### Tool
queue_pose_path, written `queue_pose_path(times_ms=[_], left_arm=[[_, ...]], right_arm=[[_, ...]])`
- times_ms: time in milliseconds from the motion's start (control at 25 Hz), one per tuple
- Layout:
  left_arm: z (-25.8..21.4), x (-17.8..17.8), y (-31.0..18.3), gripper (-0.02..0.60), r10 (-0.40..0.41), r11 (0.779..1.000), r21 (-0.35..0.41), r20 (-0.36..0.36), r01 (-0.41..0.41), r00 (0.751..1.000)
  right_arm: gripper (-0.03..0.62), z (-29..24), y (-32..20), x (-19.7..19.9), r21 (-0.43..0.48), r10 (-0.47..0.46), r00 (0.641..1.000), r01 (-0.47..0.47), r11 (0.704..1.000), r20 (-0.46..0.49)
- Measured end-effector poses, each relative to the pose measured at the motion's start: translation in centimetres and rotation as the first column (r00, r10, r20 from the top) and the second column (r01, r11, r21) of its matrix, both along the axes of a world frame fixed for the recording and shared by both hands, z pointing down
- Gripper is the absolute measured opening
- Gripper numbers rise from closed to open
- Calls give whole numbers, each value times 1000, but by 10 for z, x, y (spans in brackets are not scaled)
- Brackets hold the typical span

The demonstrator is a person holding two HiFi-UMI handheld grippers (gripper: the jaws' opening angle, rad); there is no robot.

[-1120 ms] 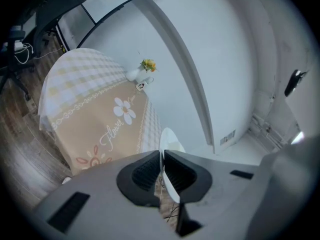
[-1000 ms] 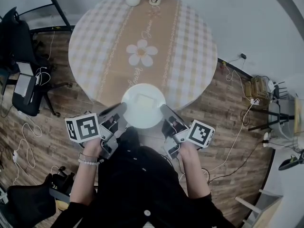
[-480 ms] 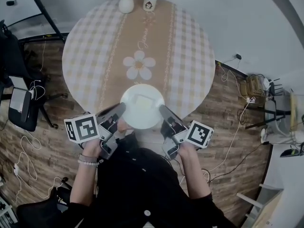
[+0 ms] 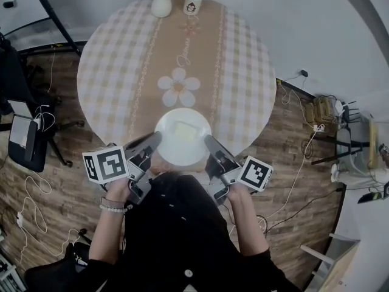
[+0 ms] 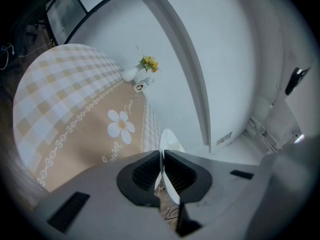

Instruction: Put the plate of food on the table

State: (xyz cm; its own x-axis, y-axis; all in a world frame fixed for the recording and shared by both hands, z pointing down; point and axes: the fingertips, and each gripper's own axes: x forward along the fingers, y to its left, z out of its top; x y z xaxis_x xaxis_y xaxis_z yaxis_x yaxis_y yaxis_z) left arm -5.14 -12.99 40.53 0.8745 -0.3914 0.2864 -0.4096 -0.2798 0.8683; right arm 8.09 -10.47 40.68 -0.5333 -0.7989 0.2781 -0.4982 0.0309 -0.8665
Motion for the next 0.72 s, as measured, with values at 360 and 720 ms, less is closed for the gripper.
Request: queue_pose_path(times_ms=[360, 720], left_arm=[[-2, 11, -6, 20, -7, 1000, -10, -9, 7, 1000], [2, 18, -7, 20, -66, 998, -16, 1, 66, 998]], right_arm=[[8, 0, -5, 11, -18, -11, 1000, 12, 1000, 20], [8, 6, -14, 20, -28, -67, 998, 68, 997, 21]])
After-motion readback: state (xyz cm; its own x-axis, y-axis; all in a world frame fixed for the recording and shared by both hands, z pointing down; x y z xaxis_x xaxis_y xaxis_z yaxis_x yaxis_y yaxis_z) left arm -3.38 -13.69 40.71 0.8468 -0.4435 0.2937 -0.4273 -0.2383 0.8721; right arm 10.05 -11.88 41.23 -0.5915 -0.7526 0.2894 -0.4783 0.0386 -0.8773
